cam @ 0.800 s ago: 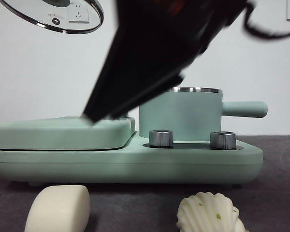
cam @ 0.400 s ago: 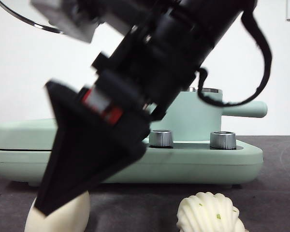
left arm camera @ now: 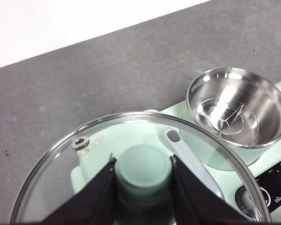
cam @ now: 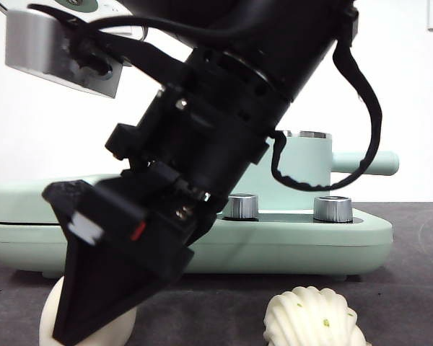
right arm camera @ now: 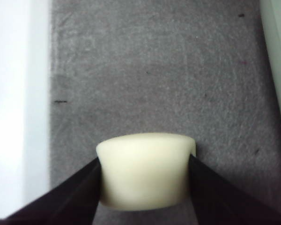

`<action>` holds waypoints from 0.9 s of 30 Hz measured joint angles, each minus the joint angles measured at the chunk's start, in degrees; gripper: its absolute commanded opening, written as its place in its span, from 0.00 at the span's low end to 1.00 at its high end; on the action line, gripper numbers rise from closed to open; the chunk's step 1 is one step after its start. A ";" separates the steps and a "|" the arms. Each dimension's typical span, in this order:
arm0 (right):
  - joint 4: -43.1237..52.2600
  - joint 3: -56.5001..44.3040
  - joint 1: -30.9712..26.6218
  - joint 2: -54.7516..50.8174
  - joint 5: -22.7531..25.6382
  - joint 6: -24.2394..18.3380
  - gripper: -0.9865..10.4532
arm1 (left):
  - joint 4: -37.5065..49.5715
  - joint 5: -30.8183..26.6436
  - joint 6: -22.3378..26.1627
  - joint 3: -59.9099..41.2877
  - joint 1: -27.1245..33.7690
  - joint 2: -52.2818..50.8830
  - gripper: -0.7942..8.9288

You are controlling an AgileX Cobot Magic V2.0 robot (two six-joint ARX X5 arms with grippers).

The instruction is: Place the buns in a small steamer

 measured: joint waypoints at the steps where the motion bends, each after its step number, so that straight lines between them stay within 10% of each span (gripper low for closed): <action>1: -0.90 0.33 0.02 -0.17 0.02 0.83 0.30 | -0.02 0.00 0.00 0.00 0.00 0.00 0.09; 14: -31.17 11.37 -2.89 -18.64 0.26 12.66 0.30 | -0.02 -0.02 0.00 0.00 0.00 -0.02 0.09; 21: -51.23 24.06 -12.61 -20.52 0.42 19.76 0.30 | -0.02 -0.02 0.00 0.00 0.00 0.00 0.09; 27: -50.69 31.15 -21.59 -17.59 0.39 19.52 0.30 | 0.00 -0.02 0.00 0.00 0.00 -0.02 0.09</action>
